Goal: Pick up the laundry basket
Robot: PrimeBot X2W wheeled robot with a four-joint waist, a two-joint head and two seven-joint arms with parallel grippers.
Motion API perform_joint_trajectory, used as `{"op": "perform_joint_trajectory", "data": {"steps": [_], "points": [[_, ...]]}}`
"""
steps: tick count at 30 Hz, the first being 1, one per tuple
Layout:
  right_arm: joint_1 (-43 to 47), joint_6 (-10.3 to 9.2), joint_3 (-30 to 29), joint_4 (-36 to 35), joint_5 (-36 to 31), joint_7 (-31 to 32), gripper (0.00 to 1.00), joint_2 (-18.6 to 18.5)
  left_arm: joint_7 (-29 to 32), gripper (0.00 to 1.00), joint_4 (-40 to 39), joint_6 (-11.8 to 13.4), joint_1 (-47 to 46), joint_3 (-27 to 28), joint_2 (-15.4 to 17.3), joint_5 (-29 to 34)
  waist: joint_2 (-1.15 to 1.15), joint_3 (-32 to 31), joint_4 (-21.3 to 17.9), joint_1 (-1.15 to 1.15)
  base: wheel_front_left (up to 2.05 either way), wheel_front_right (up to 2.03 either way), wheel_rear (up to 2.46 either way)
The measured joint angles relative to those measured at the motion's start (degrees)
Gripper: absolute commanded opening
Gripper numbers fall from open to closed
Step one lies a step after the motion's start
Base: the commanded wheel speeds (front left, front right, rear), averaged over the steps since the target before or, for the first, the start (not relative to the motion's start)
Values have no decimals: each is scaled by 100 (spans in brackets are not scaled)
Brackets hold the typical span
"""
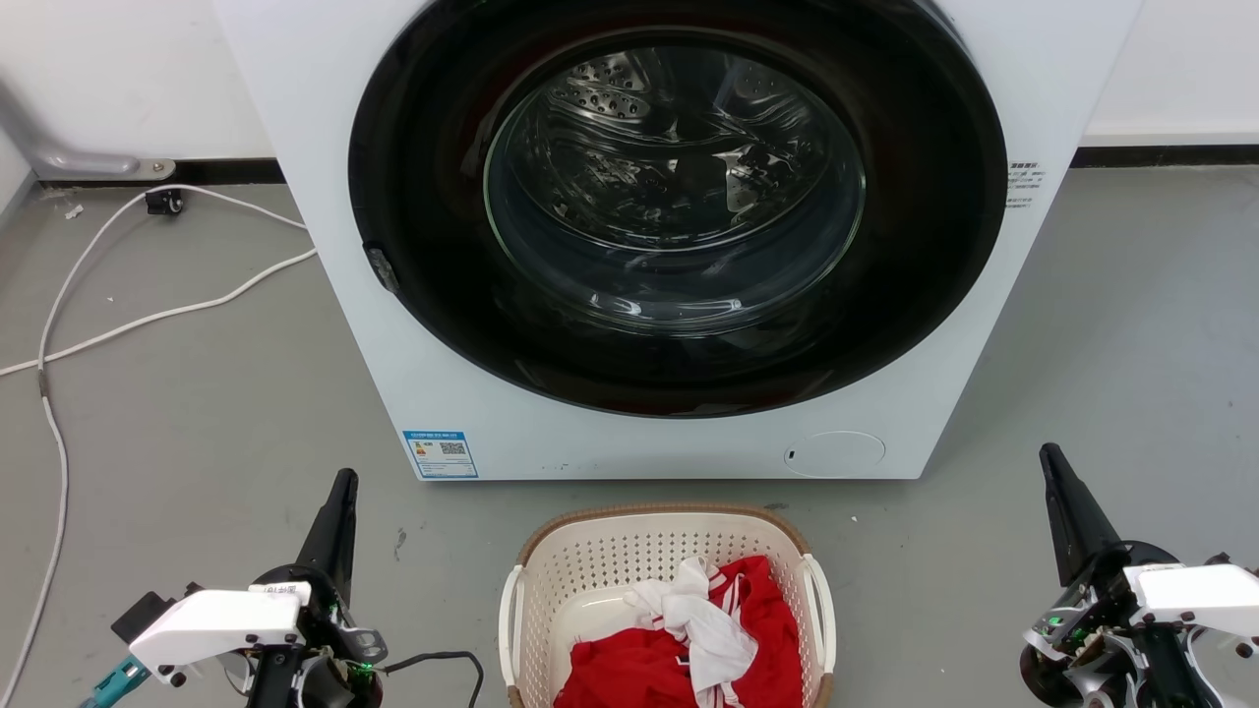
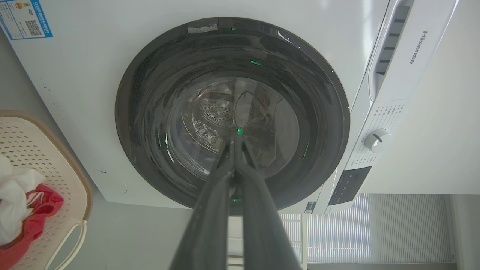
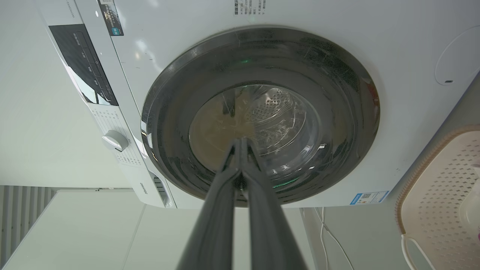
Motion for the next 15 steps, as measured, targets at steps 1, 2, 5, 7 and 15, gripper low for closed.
{"op": "perform_joint_trajectory", "data": {"steps": [1, 2, 5, 7, 15], "points": [[0, 0, -1, 0, 0, 0, 0, 0, 1, 0, 0, 0, 0, 0, -1, 0, 0, 0, 0, 0, 0, 0, 0], [0, 0, -2, 0, 0, 0, 0, 1, 1, 0, 0, 0, 0, 1, -1, 1, 0, 0, 0, 0, 0, 0, 0], [0, 0, -3, 0, 0, 1, 0, 2, 1, 0, 0, 0, 0, 3, -3, 1, 0, 0, 0, 0, 0, 0, 0], [-1, 1, -5, 0, 0, 1, 0, 3, 1, 0, 0, 0, 0, 4, -3, 1, 0, 0, 0, 0, 0, 0, 0], [-1, 0, -10, 0, -1, 3, 0, 5, 18, 0, 0, 0, 0, 10, -7, 16, 0, 0, 0, 0, 0, 0, 0]]}}
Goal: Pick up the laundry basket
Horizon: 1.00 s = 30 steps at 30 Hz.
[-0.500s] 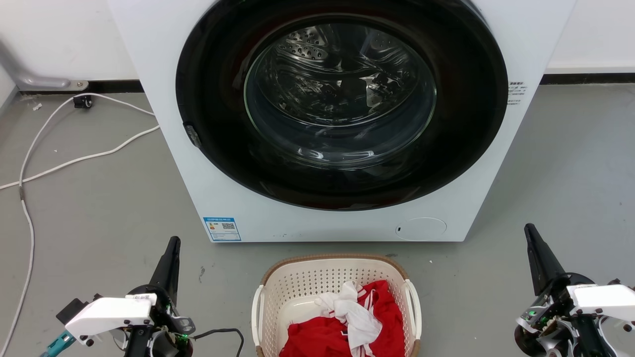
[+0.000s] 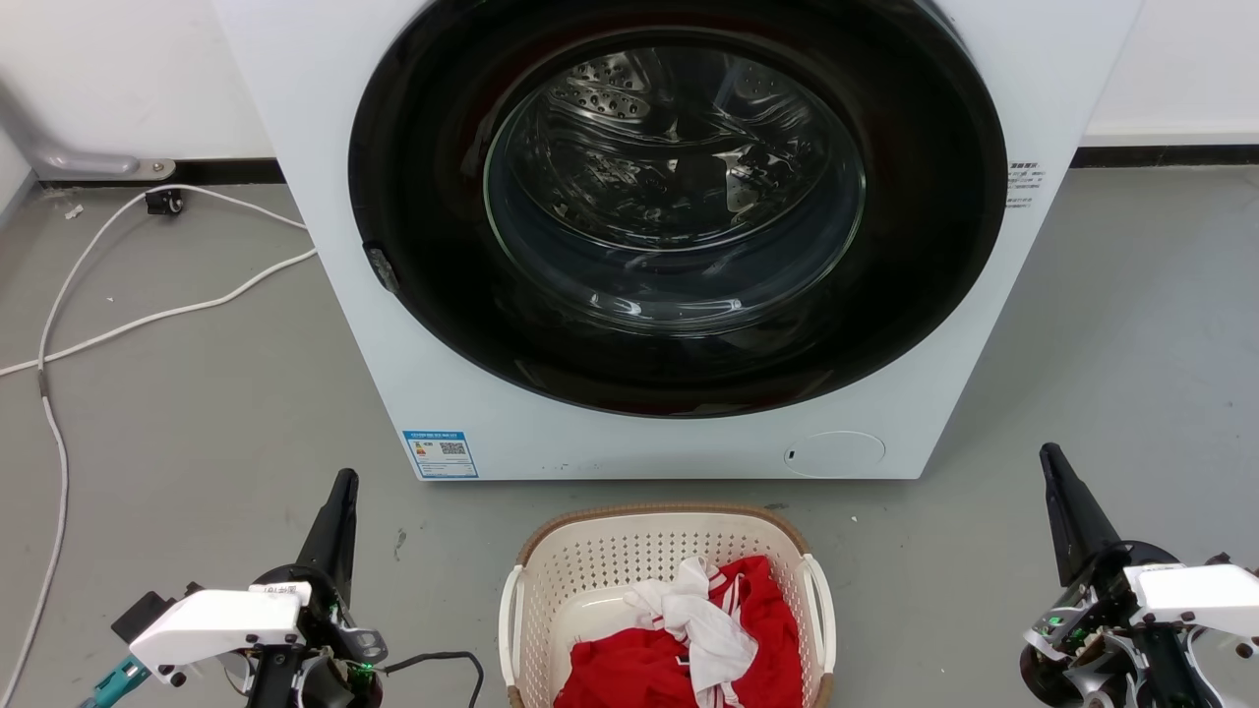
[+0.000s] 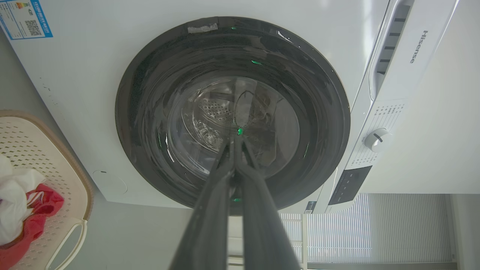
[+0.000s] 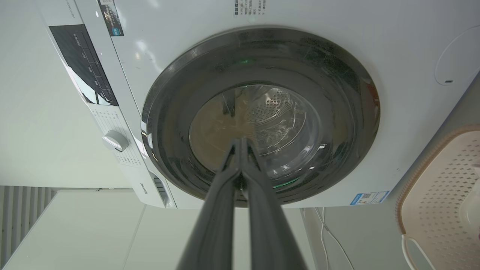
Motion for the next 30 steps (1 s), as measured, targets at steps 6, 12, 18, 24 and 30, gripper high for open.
{"op": "perform_joint_trajectory", "data": {"steps": [6, 12, 18, 24, 30], "points": [[-1, 1, -2, 0, -1, 1, 100, 3, 1, 100, 0, 0, -1, 2, -2, 0, 0, 0, 0, 0, 0, 0, 0], [195, -1, 15, 148, 2, -55, 100, 27, -54, 100, 172, 7, 164, -63, -40, 0, 0, 1, 0, 0, 0, 0, 0], [194, 0, 86, 53, -79, -225, 100, 30, -243, 100, 103, 7, 149, -219, -41, 11, 0, 6, 3, 0, 0, 0, 0], [195, 0, 163, -53, -285, -399, 100, 30, -403, 100, 0, 7, 104, -222, -42, 285, 0, 9, 9, 0, 0, 0, 0], [195, 0, 189, -144, -864, -545, 100, 27, -553, 100, -98, 7, 94, -172, -41, 826, 0, 7, 13, 0, 0, 0, 0]]}}
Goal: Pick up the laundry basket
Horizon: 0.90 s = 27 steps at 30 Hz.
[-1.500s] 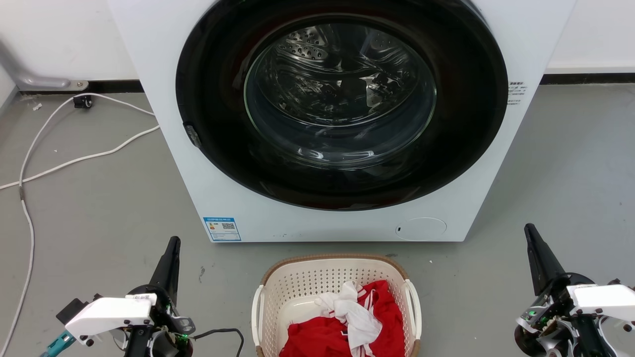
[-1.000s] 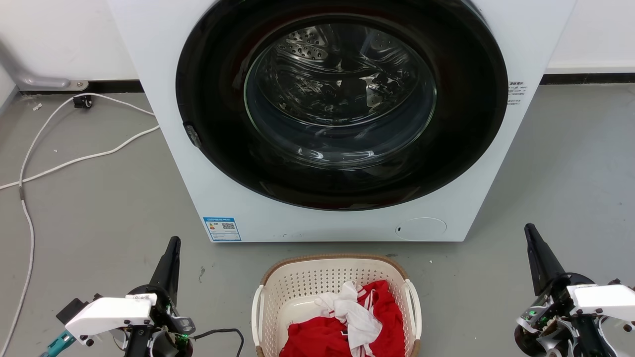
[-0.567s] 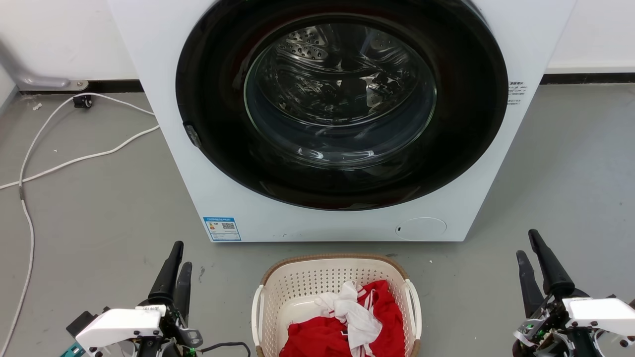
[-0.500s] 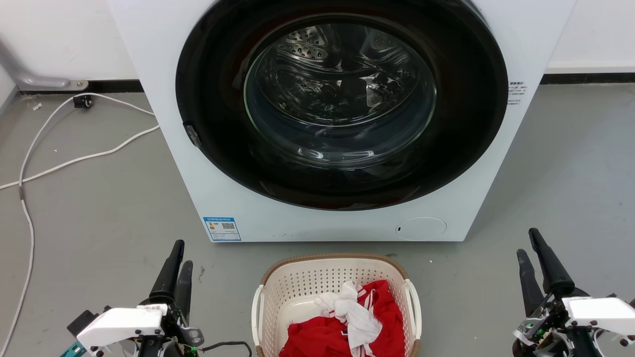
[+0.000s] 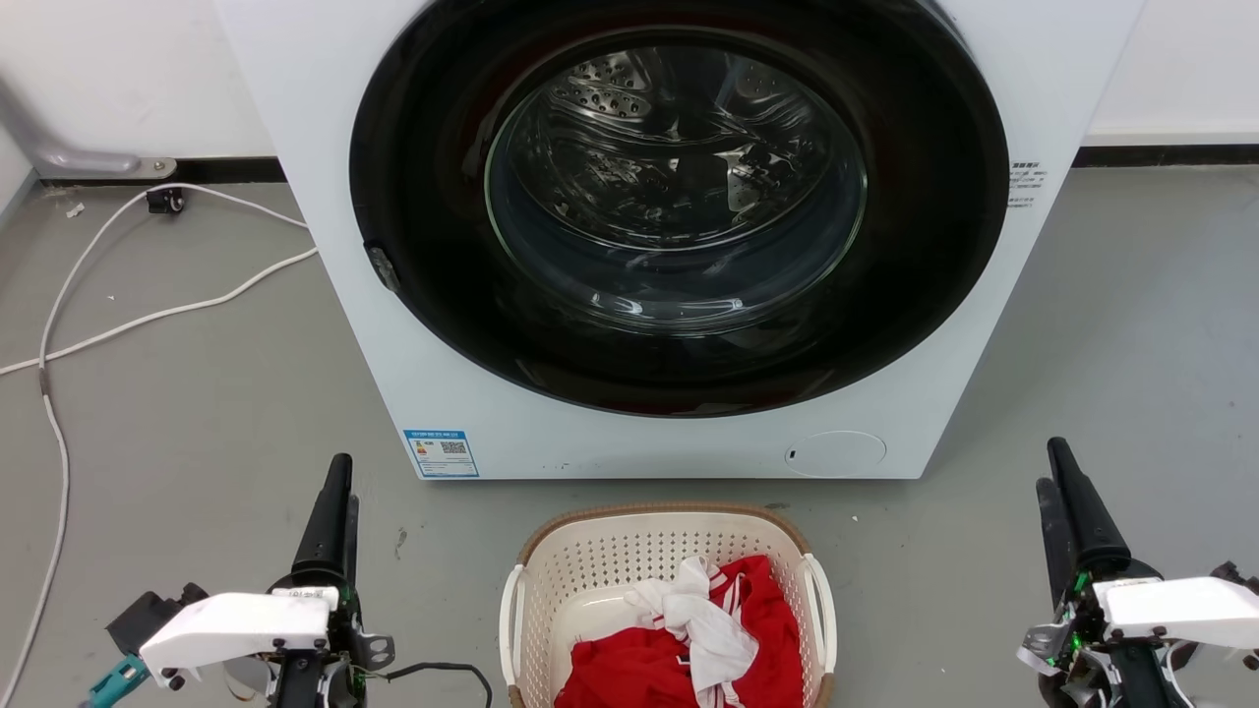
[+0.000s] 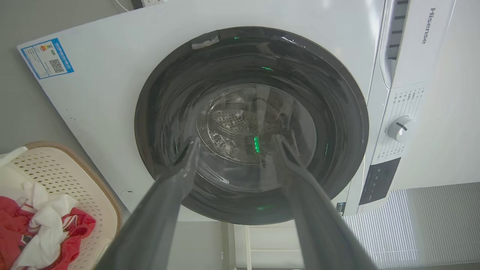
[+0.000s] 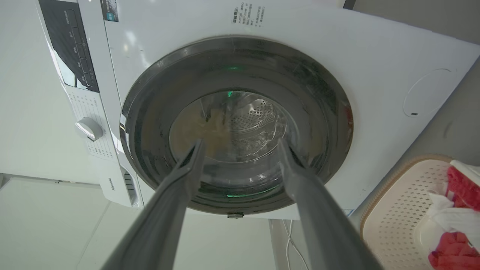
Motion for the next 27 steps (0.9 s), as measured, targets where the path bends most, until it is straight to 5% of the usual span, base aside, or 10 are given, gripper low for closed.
{"op": "perform_joint_trajectory", "data": {"steps": [27], "points": [[53, 0, 158, -253, -3548, -553, 100, 2, -555, 100, -286, 268, -95, -509, 0, 3281, 0, -20, 18, 0, 0, 0, 0]]}}
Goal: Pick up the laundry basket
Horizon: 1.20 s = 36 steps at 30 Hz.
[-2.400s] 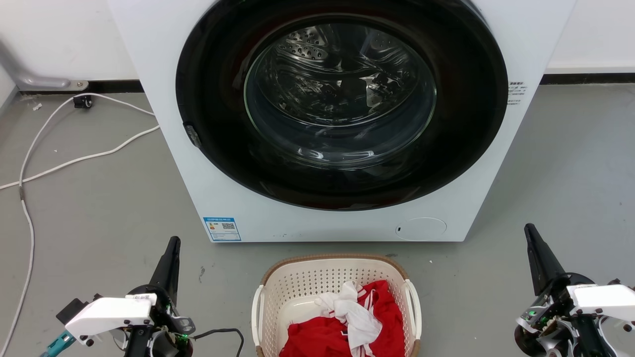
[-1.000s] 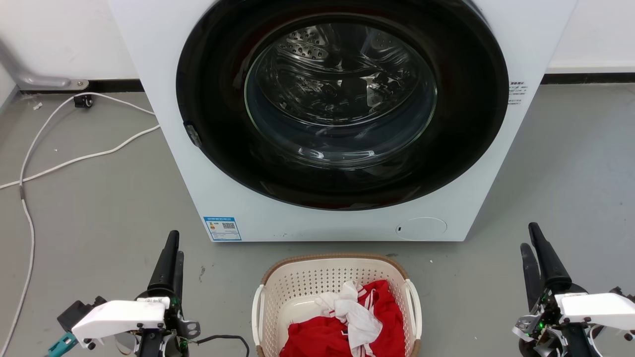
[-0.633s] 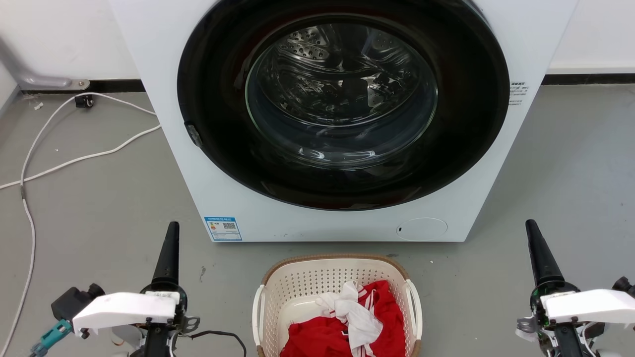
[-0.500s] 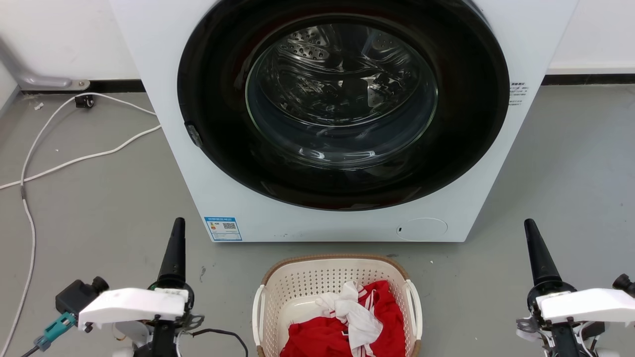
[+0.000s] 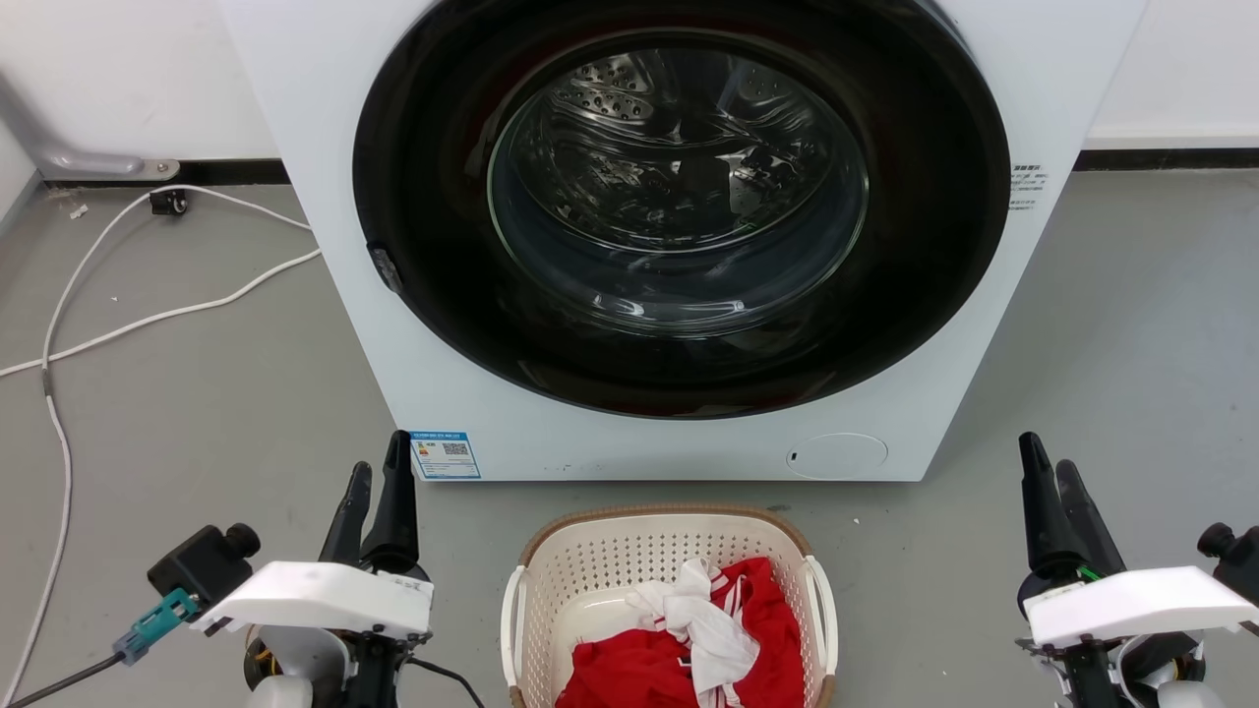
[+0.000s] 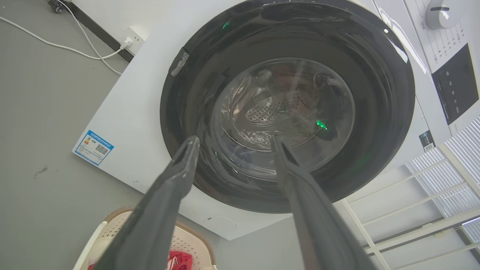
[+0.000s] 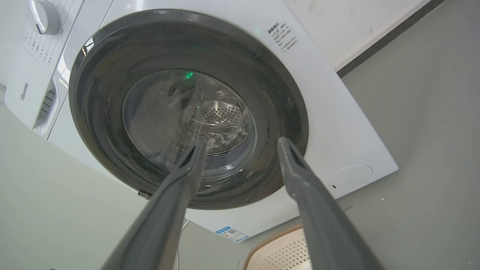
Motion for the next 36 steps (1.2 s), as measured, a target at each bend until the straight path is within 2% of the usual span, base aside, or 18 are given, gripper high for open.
{"op": "perform_joint_trajectory", "data": {"steps": [15, 16, 36], "points": [[3, 1, 77, 43, -1418, -234, 100, 1, -252, 100, 159, 119, -56, -186, 1, 1479, 0, -13, 17, 0, 0, 0, 0], [8, 1, 80, 66, -1631, -266, 100, 1, -300, 100, 194, 121, -86, -205, 1, 1723, 0, -18, 20, 0, 0, 0, 0], [54, 1, 51, 132, -3029, -274, 100, 1, -580, 100, 336, 212, -170, -337, 1, 2982, 0, -38, 52, 0, 0, 0, 0]]}}
